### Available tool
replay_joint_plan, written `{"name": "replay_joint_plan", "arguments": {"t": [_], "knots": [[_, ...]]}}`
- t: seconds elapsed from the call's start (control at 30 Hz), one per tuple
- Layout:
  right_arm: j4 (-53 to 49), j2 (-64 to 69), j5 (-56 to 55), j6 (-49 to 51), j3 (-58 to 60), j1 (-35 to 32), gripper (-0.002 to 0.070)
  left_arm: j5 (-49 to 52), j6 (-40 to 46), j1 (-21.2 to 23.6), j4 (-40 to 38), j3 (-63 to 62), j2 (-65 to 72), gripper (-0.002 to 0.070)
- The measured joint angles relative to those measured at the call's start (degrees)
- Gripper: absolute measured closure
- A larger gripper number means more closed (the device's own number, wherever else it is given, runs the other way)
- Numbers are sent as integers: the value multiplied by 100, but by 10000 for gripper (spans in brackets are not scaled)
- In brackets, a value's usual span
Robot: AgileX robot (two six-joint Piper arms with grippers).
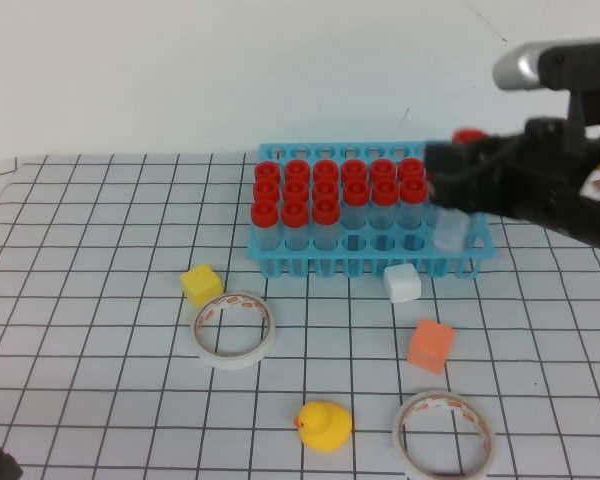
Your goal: Place the test tubes
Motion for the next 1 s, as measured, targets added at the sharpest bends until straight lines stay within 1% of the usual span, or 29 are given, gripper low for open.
{"name": "replay_joint_plan", "arguments": {"t": [0.07, 0.1, 0.2, 0.27, 0.4, 0.6, 0.83, 1.0], "knots": [[-1045, 242, -754, 973, -4, 24, 408, 0, 0, 0, 0, 0, 0, 676], [-1739, 401, -1214, 1452, -13, 26, 408, 0, 0, 0, 0, 0, 0, 676], [-2805, 881, -2493, 1864, -25, 26, 408, 0, 0, 0, 0, 0, 0, 676], [-3118, 1234, -3178, 1792, -25, 26, 408, 0, 0, 0, 0, 0, 0, 676], [-3106, 1785, -3921, 1294, -25, 61, 408, 0, 0, 0, 0, 0, 0, 676], [-2472, 2366, -4095, 1109, -33, 61, 408, 0, -9, 0, 0, 0, 0, 676], [-2161, 2929, -4864, 1060, -46, 61, 408, 0, -9, 0, 0, 0, 0, 676], [-1940, 3133, -5019, 546, -74, 61, 408, 0, -9, 0, 0, 0, 0, 676]]}}
